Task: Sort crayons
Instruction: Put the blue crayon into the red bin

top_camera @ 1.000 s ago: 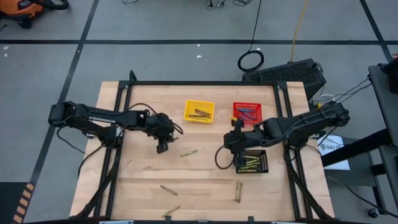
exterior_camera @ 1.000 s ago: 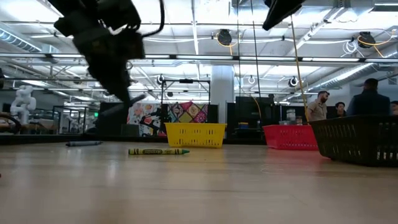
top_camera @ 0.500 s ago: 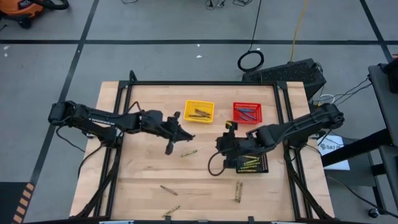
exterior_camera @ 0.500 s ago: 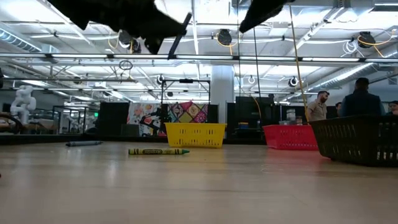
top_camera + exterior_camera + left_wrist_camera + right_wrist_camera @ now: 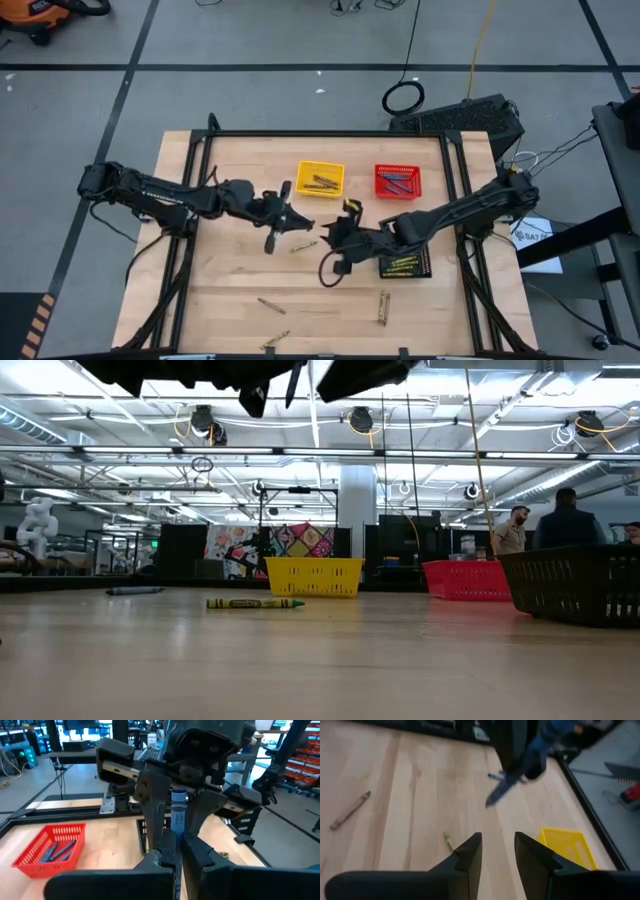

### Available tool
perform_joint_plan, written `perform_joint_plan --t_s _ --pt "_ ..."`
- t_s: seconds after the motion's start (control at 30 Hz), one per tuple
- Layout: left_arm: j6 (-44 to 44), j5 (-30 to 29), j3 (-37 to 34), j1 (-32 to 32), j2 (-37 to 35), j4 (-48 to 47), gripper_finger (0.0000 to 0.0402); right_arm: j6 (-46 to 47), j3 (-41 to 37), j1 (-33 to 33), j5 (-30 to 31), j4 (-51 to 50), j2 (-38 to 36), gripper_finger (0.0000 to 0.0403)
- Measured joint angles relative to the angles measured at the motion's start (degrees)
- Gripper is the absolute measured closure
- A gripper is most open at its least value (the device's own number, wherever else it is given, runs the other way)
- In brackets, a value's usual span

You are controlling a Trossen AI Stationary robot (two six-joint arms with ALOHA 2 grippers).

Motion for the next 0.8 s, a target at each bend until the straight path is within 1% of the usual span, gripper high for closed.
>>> perform_joint_plan --t_s 0.1,0.2,0.43,0.53,0.67,0.73,0.8 --pt "0.0 0.0 0.0 -0.4 0.0 0.8 0.0398 -1.9 0.0 -0.1 0.6 4.4 0.9 0.0300" --pt "0.1 0.0 0.0 -0.7 0.0 1.8 0.0398 -3.3 0.0 -0.1 3.1 7.9 1.3 0.0300" --pt "0.5 0.0 0.0 -1.0 0.0 2.9 0.0398 -7.5 0.0 -0.3 2.9 12.4 1.3 0.0300" --pt "0.5 0.0 0.0 -1.0 0.0 3.4 0.0398 -8.2 0.0 -0.8 2.6 13.4 1.3 0.0300" --pt "0.5 -0.1 0.0 -1.0 0.0 3.4 0.0398 -8.2 0.0 -1.5 0.1 13.5 1.3 0.0301" --pt "0.5 -0.1 0.0 -1.0 0.0 3.4 0.0398 -8.2 0.0 -1.9 -1.5 13.6 1.3 0.0306" --pt "0.5 -0.1 0.0 -1.0 0.0 3.4 0.0398 -8.1 0.0 -2.2 -2.2 13.6 1.3 0.0320"
